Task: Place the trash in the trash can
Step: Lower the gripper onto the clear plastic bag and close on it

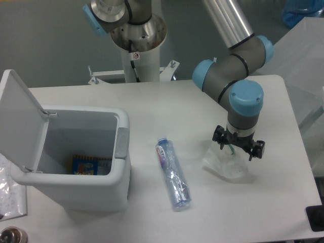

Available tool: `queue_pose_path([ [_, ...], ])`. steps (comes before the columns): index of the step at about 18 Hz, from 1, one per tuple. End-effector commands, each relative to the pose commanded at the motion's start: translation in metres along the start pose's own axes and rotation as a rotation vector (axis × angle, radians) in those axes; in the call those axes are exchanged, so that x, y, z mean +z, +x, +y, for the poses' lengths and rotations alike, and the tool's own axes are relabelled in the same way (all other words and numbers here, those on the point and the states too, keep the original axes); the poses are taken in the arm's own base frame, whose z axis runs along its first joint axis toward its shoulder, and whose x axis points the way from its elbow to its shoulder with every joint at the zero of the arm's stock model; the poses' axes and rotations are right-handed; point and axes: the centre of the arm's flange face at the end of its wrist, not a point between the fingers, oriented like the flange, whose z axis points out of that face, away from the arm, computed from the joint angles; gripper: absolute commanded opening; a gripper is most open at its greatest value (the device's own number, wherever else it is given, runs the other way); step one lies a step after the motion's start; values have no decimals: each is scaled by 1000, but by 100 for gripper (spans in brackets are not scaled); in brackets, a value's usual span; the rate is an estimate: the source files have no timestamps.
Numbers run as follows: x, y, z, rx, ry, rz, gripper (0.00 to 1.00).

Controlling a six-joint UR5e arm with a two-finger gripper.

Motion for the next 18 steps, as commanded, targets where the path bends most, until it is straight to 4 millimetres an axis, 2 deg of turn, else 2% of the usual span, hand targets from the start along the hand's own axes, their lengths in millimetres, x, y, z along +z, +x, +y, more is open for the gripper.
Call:
queue_pose_path([
  [5, 9, 0, 1, 4, -38, -4, 100],
  [7, 13, 2, -8, 18, -52, -6, 100],
  [15, 24, 3, -11, 28, -96, -11, 100],
  [18, 26, 3, -14, -1, -96, -11, 84],
])
